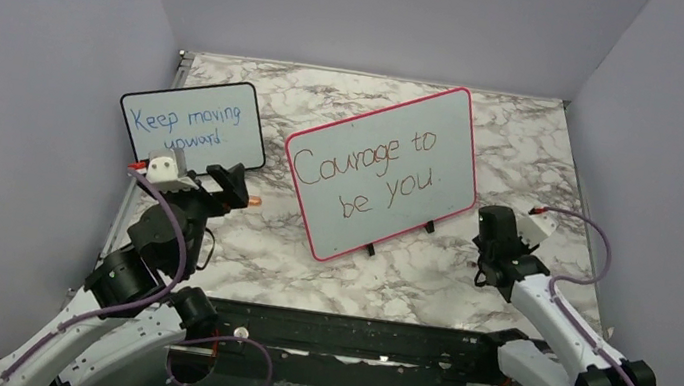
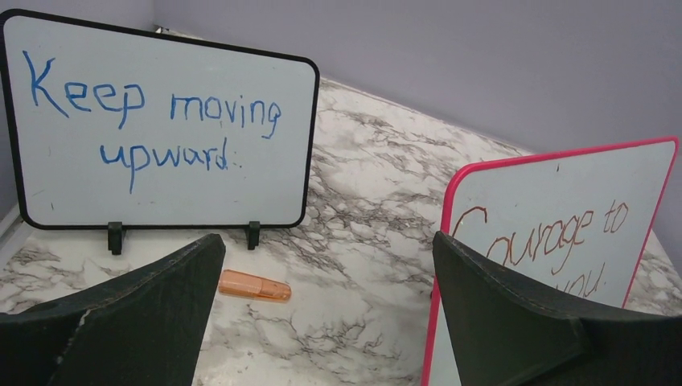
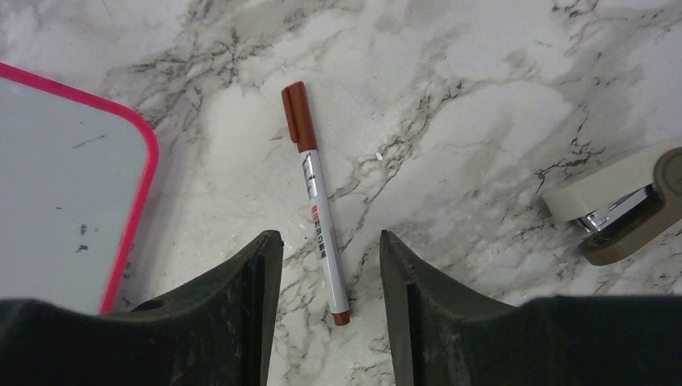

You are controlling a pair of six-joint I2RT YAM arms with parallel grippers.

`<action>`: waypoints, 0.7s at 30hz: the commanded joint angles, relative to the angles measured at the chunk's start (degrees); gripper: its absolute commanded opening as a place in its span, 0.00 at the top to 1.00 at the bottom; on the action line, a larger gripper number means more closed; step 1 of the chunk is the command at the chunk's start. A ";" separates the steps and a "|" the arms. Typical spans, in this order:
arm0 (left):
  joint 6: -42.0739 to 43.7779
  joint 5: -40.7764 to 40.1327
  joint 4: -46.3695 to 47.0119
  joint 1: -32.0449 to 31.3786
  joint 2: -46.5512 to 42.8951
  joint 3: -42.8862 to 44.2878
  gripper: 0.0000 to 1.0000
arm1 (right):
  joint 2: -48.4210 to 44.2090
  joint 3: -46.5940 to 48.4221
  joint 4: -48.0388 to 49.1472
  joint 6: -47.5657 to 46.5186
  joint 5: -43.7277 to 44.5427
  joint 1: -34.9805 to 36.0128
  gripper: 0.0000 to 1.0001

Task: Write a sentence on the whiteboard
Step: Place the whiteboard marker at the center of the board, then reset both arms

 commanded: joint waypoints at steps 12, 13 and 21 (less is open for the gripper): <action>5.42 8.11 -5.26 0.23 -9.75 6.40 0.01 | -31.32 13.24 -11.77 -16.71 -3.20 -0.29 0.22; 6.02 8.57 -5.44 0.30 -10.24 7.05 0.01 | -33.87 14.32 -11.15 -19.61 -4.61 -0.26 0.22; 7.17 10.65 -5.97 0.28 -13.86 9.10 0.01 | -47.93 19.17 -7.60 -36.01 -9.65 -0.30 0.00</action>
